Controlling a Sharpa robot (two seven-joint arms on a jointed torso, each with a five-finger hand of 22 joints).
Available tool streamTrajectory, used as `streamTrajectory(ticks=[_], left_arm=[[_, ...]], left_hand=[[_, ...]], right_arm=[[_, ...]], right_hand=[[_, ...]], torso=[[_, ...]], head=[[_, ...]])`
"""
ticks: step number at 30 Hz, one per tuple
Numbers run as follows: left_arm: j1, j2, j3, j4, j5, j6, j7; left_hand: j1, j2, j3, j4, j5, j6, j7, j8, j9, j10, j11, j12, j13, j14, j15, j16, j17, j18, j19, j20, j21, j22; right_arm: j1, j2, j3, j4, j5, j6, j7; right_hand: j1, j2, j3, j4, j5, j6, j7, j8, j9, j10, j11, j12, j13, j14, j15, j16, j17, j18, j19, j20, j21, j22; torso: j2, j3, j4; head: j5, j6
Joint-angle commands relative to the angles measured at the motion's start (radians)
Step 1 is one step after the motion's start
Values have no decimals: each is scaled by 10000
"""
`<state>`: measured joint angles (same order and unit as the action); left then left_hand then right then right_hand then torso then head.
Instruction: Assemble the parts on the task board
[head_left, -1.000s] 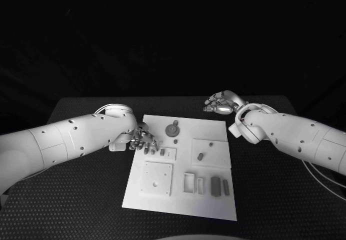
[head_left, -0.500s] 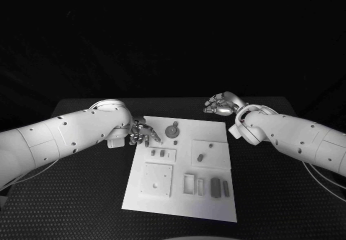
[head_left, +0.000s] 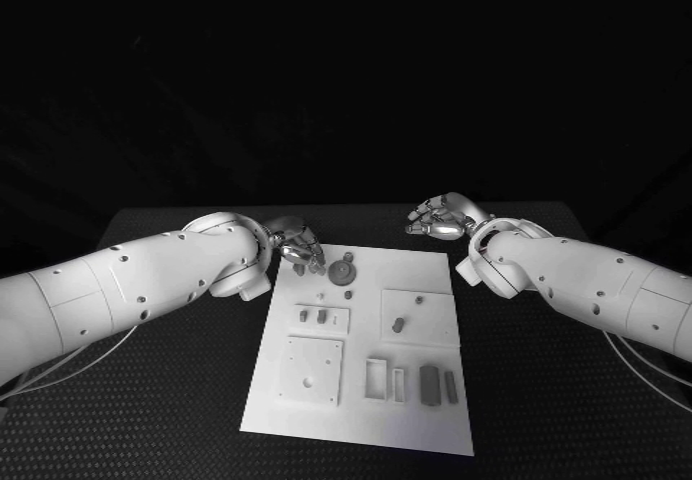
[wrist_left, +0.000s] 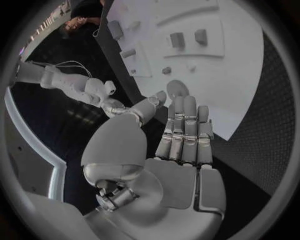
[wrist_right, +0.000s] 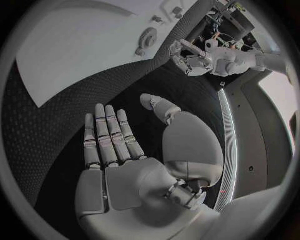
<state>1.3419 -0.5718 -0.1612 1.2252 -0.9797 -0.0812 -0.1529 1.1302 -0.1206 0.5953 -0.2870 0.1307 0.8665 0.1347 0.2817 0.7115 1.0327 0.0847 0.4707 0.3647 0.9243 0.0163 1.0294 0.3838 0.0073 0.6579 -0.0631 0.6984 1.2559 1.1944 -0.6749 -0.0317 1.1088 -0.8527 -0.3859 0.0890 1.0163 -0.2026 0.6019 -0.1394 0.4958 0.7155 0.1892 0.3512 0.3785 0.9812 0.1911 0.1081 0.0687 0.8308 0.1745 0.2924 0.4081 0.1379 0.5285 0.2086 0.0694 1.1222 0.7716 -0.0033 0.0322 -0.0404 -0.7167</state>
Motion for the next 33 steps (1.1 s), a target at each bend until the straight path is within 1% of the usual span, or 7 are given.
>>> streamTrajectory(ticks=[1,3,7,10,16,23,33], left_arm=[[-131,75,-41,13,-1848,-2066,3042],[-205,178,-160,-55,-2138,-2401,3472],[-368,443,-357,-260,-3018,-2667,3352],[-463,612,-557,-443,-3648,-2654,3282],[-670,814,-569,-637,-4229,-2627,3092],[-672,965,-569,-689,-4406,-2194,3012],[-712,1089,-570,-737,-4757,-1541,2828]], left_hand=[[571,-132,185,-26,-208,178,-4,-58,-281,233,69,-507,-377,204,-61,-56,-22,-73,249,-198,-53,-13],[649,-148,172,-17,-215,327,-97,-102,-484,456,67,-887,-637,284,-82,-101,-30,-73,342,-220,-102,7],[671,-174,112,-10,-226,516,-112,-113,-678,737,71,-1334,-901,457,-146,-82,1,-73,507,-276,-129,52],[667,-232,96,1,-152,546,76,-165,-825,908,105,-1721,-1092,714,-222,-62,24,-63,761,-379,-112,81],[292,-489,-335,61,-338,534,66,-238,-1055,1103,88,-2402,-1366,1194,-309,383,291,90,1317,-512,139,302],[272,-455,-458,70,-395,644,36,-224,-1163,1155,102,-2738,-1477,1262,-318,705,468,170,1466,-523,248,451],[263,-461,-509,87,-422,449,-57,-437,-1405,1059,125,-3286,-1713,1464,-306,1220,693,316,1663,-493,401,647]], right_arm=[[-5,31,4,-32,-15,80,94],[-5,36,4,-61,-10,88,95],[-5,59,4,-85,5,93,104],[-5,97,4,-91,5,97,112],[-8,115,4,-114,5,102,115],[-8,146,4,-106,5,99,114],[-9,124,4,-67,5,98,108]], right_hand=[[11,26,-11,-58,70,-53,362,65,-9,44,3,-44,5,-15,67,-12,-16,-134,-76,26,-39,18],[11,27,-11,-58,71,-53,362,65,-9,45,3,-45,5,-15,67,-12,-16,-134,-76,26,-38,18],[10,29,-10,-57,72,-53,362,65,-9,45,3,-46,5,-15,67,-11,-17,-135,-76,26,-38,19],[12,33,-9,-58,73,-54,362,65,-10,45,3,-47,5,-15,66,-11,-17,-135,-76,25,-38,19],[15,39,-5,-59,77,-54,362,66,-10,46,2,-49,5,-16,66,-11,-18,-135,-77,25,-38,21],[16,44,-3,-60,82,-55,362,66,-11,47,3,-50,5,-16,66,-10,-19,-135,-78,24,-38,22],[16,47,-2,-62,89,-55,362,66,-12,48,3,-53,5,-16,66,-10,-20,-136,-79,24,-38,24]], torso=[[5,7,-5],[12,-3,-12],[4,-8,2],[11,2,-13],[22,-6,-23],[22,-1,-19],[31,-4,-25]], head=[[-25,68],[-33,99],[-50,120],[-53,144],[-104,150],[-125,146],[-157,133]])
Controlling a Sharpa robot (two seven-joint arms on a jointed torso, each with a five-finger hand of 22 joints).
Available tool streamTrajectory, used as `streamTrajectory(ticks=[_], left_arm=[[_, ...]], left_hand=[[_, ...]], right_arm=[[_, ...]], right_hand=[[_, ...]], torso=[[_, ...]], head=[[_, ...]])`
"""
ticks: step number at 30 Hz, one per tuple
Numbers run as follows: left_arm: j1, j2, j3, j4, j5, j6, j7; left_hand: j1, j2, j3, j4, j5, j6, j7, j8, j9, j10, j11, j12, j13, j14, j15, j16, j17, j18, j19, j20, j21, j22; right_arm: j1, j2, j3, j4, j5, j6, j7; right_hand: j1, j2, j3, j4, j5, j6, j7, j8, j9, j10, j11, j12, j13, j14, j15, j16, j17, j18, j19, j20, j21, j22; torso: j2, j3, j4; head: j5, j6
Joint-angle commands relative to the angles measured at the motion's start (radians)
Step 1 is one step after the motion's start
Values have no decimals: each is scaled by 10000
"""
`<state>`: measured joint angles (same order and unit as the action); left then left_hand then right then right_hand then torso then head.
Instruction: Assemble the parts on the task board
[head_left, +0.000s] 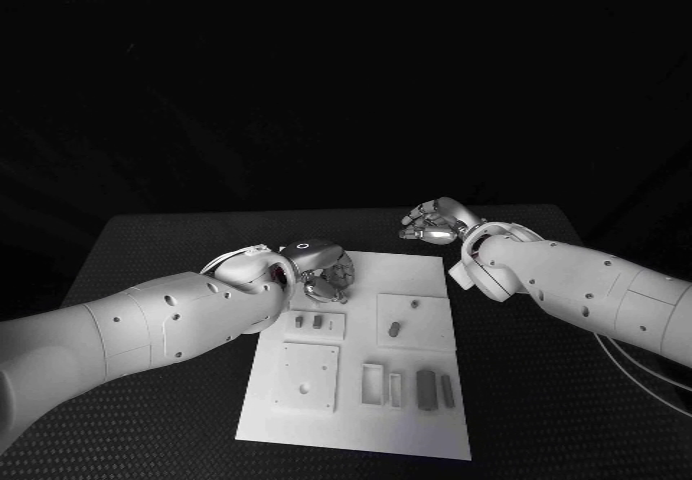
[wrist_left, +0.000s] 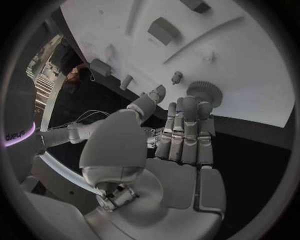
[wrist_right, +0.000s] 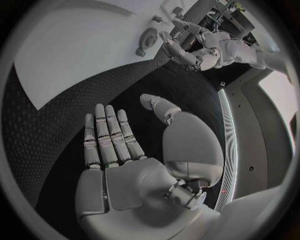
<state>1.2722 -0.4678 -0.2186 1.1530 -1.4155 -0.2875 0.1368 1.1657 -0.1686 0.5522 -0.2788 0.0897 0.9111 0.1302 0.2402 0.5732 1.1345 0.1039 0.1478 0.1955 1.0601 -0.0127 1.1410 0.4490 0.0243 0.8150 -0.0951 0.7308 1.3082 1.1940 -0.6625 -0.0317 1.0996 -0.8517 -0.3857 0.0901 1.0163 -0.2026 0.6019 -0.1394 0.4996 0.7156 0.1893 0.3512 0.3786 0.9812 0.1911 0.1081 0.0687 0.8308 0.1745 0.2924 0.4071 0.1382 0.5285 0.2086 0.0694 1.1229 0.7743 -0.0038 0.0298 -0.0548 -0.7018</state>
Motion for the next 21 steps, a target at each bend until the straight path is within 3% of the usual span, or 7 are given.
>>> streamTrajectory(ticks=[1,21], left_arm=[[-20,66,3,-37,-405,616,-75],[-193,397,4,-482,-489,677,-247]], left_hand=[[-85,25,-79,1,-1,19,-14,-19,-31,59,-74,-76,-30,114,-19,147,58,150,100,-179,88,138],[79,354,31,8,125,279,38,30,-200,533,-190,-239,-90,286,-145,941,336,209,338,-294,387,221]], right_arm=[[-5,-2,4,27,-6,91,96],[-4,-22,4,91,-6,93,94]], right_hand=[[16,47,-2,-62,50,-55,362,67,-13,48,4,-53,5,-16,66,-10,-10,-139,-79,24,-38,17],[5,47,-8,-61,56,-55,363,68,-15,51,5,-58,5,-16,69,-8,-13,-142,-81,26,-38,21]], torso=[[4,2,-1],[-9,10,-1]], head=[[-12,-16],[-49,-44]])
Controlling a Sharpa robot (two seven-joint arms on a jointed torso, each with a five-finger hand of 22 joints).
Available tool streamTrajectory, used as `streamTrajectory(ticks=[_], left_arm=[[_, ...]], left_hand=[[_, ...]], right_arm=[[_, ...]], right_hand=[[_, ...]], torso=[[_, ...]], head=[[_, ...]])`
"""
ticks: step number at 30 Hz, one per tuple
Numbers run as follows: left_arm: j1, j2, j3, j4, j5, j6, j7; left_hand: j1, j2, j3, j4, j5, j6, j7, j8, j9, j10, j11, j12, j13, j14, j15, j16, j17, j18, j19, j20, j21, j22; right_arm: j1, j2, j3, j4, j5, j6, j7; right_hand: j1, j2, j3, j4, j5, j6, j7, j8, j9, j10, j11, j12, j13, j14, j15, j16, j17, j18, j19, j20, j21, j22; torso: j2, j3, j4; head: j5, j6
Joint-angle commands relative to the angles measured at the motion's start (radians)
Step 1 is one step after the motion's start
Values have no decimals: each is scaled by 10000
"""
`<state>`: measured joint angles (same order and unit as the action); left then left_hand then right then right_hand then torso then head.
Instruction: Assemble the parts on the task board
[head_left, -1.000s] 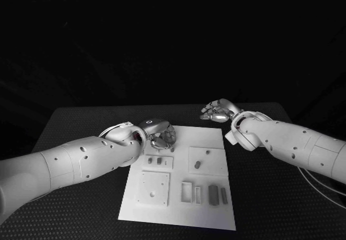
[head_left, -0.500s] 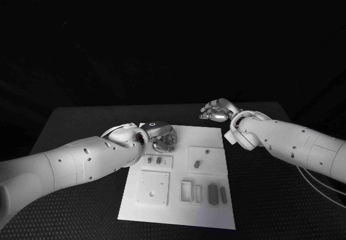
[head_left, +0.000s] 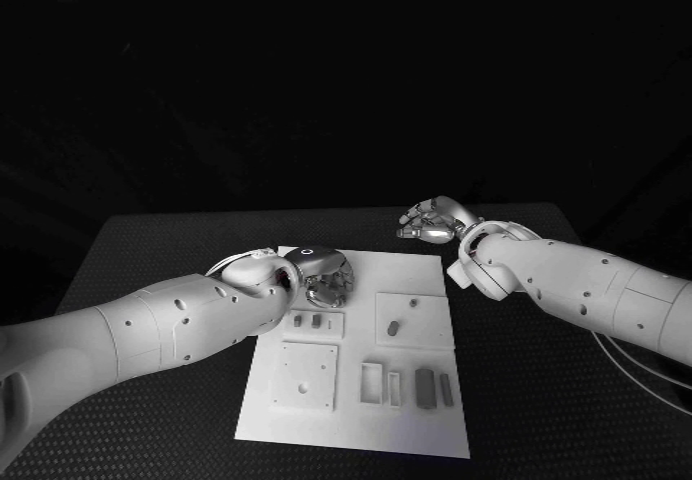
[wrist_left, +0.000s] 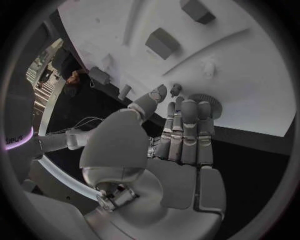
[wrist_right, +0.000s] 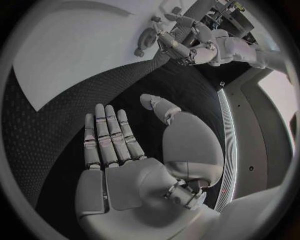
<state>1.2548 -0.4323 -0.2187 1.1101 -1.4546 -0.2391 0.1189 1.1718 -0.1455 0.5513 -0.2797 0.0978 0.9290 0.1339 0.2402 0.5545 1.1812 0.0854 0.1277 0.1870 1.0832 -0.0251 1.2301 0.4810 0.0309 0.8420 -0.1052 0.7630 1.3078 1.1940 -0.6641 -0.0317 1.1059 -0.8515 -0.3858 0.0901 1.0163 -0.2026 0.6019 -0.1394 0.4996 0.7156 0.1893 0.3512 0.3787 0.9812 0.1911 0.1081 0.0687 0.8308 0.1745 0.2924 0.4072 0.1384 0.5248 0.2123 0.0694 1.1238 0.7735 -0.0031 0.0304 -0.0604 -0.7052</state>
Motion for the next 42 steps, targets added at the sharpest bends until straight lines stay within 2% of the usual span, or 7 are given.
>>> streamTrajectory(ticks=[1,19,27,28,29,35,42], left_arm=[[-25,53,6,-81,-104,221,-69],[-200,189,7,-323,-190,407,-97],[-216,199,4,-321,-437,535,-136],[-216,197,3,-317,-505,547,-144],[-216,196,3,-312,-534,552,-157],[-218,183,1,-299,-692,549,-160],[-251,185,-7,-296,-767,478,-130]], left_hand=[[22,132,43,16,44,106,4,31,-20,87,-12,-40,-3,70,-28,82,24,146,82,-198,82,225],[100,353,114,12,92,362,3,128,-69,383,-125,78,59,231,-140,476,117,188,273,-301,359,230],[227,511,243,-23,102,700,-127,278,-65,738,-243,263,156,411,-257,710,135,223,407,-394,560,223],[355,512,407,-13,-127,801,-162,318,-64,826,-291,302,179,473,-298,754,128,228,452,-423,606,217],[400,507,521,11,-186,881,-187,348,-65,902,-317,335,199,517,-332,781,118,223,485,-443,641,214],[539,591,839,-18,-110,1299,-336,527,-18,1281,-480,502,296,726,-489,891,86,219,623,-545,786,214],[531,626,925,-43,-102,1390,-374,550,-13,1346,-509,502,311,789,-519,907,59,207,644,-584,826,206]], right_arm=[[-4,-12,4,32,-8,94,94],[-3,-59,4,93,-23,89,93],[-3,-60,4,107,-36,87,98],[-3,-59,4,106,-38,87,98],[-3,-59,4,108,-39,88,99],[-3,-59,4,113,-44,81,102],[-3,-56,5,115,-44,83,106]], right_hand=[[4,47,-9,-61,57,-56,364,68,-16,52,5,-58,6,-16,69,-8,-14,-145,-44,-11,-38,13],[-2,49,-12,-59,61,-55,363,70,-17,54,4,-61,6,-17,69,-7,-16,-145,-45,-12,-38,16],[-5,46,-14,-59,62,-55,363,71,-17,55,4,-63,6,-18,69,-7,-17,-146,-46,-12,-38,17],[-6,45,-14,-59,62,-55,363,71,-17,55,4,-64,6,-18,69,-7,-17,-146,-46,-12,-38,18],[-7,45,-15,-59,62,-55,363,71,-17,56,4,-64,6,-18,69,-7,-17,-146,-46,-12,-38,18],[-10,44,-16,-57,63,-54,363,72,-18,57,5,-65,6,-18,70,-7,-18,-147,-46,-12,-38,19],[-15,43,-19,-55,64,-54,363,73,-18,58,5,-67,6,-18,70,-6,-19,-147,-46,-12,-37,20]], torso=[[0,4,-9],[1,-2,5],[-8,-5,14],[-9,-5,11],[-10,-3,11],[-12,0,6],[-7,5,4]], head=[[8,-11],[-63,-81],[-89,-115],[-89,-121],[-87,-128],[-94,-140],[-100,-148]])
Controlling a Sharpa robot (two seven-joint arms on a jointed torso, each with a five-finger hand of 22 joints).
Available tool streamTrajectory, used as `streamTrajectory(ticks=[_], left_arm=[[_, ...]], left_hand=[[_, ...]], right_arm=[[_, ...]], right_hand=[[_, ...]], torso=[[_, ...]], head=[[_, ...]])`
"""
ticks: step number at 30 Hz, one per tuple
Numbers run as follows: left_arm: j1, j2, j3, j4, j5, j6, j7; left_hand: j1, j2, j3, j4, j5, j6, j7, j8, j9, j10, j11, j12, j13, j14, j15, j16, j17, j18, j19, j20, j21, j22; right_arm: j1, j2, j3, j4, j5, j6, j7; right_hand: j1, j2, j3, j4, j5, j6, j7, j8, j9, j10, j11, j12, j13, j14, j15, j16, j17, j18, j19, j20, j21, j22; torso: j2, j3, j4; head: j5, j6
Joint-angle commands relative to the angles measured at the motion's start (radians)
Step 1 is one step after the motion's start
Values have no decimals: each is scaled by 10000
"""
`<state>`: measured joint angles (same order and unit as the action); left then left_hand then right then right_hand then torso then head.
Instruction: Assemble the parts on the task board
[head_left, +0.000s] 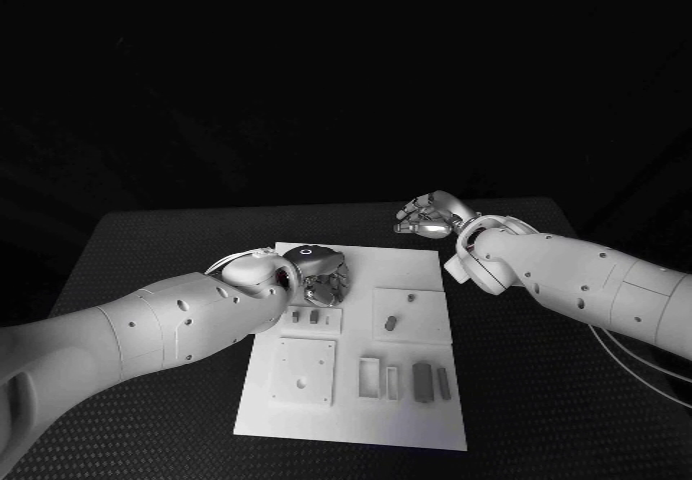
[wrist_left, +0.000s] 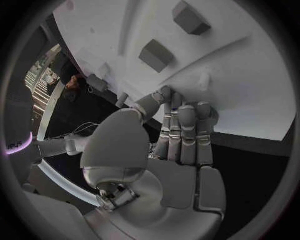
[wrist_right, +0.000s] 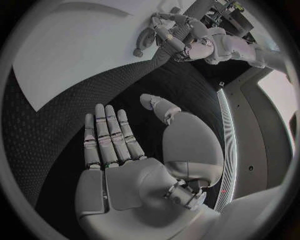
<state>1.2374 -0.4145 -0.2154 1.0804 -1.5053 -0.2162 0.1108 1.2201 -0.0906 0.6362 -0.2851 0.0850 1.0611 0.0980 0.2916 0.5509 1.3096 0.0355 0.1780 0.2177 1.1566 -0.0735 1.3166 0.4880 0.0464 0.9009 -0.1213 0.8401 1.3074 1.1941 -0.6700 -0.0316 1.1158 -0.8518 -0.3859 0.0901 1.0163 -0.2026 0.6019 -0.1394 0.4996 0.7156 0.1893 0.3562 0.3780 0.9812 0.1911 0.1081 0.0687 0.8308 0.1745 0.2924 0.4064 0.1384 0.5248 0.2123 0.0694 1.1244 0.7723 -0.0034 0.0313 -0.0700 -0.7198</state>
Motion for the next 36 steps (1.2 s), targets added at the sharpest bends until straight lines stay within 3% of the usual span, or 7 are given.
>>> streamTrajectory(ticks=[1,18,20,22,30,36], left_arm=[[-87,3,-41,5,-260,235,-45],[-146,-236,-10,273,912,-691,110],[-147,-280,89,313,1083,-681,113],[-147,-344,110,373,1291,-700,104],[-146,-501,579,464,1765,-618,34],[-139,-767,784,641,1830,-355,-57]], left_hand=[[41,79,83,8,21,80,-19,38,22,71,-13,-4,5,66,-37,45,-14,50,56,-428,59,210],[-165,136,148,38,99,178,-50,46,29,197,-54,-46,21,199,-80,54,-84,39,168,-511,139,189],[-179,138,152,38,109,182,-51,46,30,203,-56,-51,22,210,-82,56,-89,40,177,-517,144,188],[-193,144,158,39,119,185,-53,46,31,207,-58,-57,21,220,-84,56,-94,40,186,-522,148,186],[-226,153,172,29,152,195,-58,44,35,225,-64,-73,23,253,-92,65,-106,43,216,-540,165,183],[-247,150,178,22,173,207,-62,47,40,240,-69,-80,25,273,-96,76,-110,43,229,-549,174,182]], right_arm=[[-4,3,4,16,-41,82,107],[-4,-5,4,20,-41,85,111],[-4,-1,4,16,-41,84,112],[-4,-3,4,11,-41,84,112],[-4,-19,4,20,-41,91,108],[-4,-63,4,37,-41,88,104]], right_hand=[[-15,43,-19,-55,64,-54,363,23,-11,58,5,-67,6,-18,70,-6,-10,-148,-46,-12,-38,15],[-25,43,-26,-52,65,-54,362,25,-12,60,4,-71,6,-18,69,-4,-12,-149,-48,-13,-38,19],[-26,43,-27,-52,65,-54,362,25,-12,61,4,-72,6,-18,69,-4,-12,-149,-48,-13,-38,19],[-27,43,-27,-52,65,-54,362,25,-13,61,4,-73,6,-18,69,-4,-13,-149,-49,-13,-38,20],[-31,43,-31,-52,65,-55,362,26,-14,62,4,-76,6,-19,69,-4,-14,-150,-50,-14,-38,22],[-31,42,-32,-53,66,-55,361,27,-14,62,4,-78,6,-20,69,-3,-15,-150,-51,-15,-38,24]], torso=[[5,9,-7],[3,0,0],[3,1,3],[3,2,1],[-6,-4,21],[-11,-5,38]], head=[[-3,3],[9,58],[10,58],[11,64],[21,89],[36,94]])
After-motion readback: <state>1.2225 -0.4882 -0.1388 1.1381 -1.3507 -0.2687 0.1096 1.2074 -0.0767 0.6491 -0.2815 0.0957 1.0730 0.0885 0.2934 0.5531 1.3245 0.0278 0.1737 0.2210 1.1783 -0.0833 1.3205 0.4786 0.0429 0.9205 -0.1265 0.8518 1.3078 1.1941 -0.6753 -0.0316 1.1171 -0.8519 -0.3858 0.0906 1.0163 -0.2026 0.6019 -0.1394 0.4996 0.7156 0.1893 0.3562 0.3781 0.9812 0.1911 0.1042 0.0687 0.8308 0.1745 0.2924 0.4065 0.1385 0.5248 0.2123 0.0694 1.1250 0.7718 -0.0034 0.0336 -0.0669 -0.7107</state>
